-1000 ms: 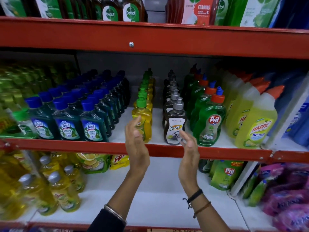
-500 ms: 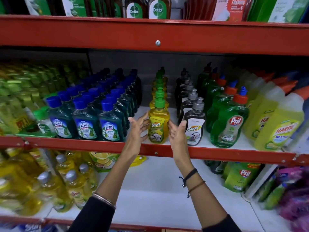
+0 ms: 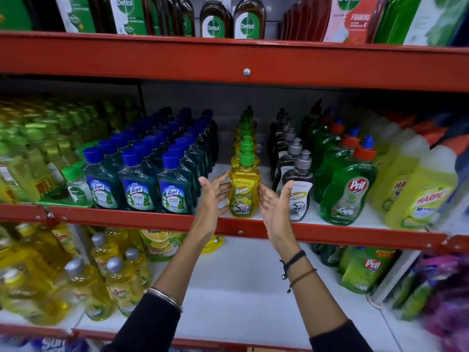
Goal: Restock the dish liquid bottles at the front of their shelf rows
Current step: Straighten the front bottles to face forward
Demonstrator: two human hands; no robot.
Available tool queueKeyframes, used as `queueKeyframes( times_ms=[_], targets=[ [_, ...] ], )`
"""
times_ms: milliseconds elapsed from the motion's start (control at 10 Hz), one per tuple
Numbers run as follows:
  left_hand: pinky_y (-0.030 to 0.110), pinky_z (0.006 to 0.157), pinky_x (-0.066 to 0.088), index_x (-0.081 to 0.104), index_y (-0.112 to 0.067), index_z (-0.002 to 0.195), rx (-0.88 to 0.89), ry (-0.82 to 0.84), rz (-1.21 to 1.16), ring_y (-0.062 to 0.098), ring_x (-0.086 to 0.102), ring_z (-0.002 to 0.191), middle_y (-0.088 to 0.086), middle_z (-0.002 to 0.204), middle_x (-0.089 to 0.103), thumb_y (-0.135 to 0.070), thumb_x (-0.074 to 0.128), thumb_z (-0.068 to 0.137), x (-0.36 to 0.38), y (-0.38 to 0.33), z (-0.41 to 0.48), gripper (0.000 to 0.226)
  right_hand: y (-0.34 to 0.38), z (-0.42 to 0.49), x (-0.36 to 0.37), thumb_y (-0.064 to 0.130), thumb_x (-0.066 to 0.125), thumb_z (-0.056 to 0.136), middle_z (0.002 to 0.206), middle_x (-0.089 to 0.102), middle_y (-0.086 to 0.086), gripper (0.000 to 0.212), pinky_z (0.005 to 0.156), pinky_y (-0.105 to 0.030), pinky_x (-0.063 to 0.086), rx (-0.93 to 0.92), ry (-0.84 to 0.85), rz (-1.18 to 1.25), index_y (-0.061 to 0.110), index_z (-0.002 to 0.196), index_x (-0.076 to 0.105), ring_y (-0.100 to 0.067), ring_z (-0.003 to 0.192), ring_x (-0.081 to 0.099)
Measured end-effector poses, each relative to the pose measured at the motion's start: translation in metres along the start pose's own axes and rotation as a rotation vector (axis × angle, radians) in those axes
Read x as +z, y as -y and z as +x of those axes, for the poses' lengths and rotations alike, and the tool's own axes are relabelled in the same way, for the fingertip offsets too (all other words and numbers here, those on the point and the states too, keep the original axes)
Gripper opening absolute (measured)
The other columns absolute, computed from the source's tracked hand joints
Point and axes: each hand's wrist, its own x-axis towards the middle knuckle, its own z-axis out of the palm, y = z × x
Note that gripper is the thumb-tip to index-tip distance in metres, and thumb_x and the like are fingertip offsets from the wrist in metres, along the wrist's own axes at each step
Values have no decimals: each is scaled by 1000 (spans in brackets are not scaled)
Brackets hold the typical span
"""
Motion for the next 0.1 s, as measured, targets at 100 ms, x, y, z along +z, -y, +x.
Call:
queueKeyframes(
  times_ms=[100],
  targets=[
    [44, 107, 37, 49, -32, 127, 33, -102, -48, 15, 50, 124, -2, 129, 54, -107, 23, 35, 7, -3, -8, 121, -2, -8, -9, 83, 18, 67, 147, 43, -2, 103, 113, -25, 25, -18, 22, 12, 13, 138, 42, -11, 137, 37]
  ],
)
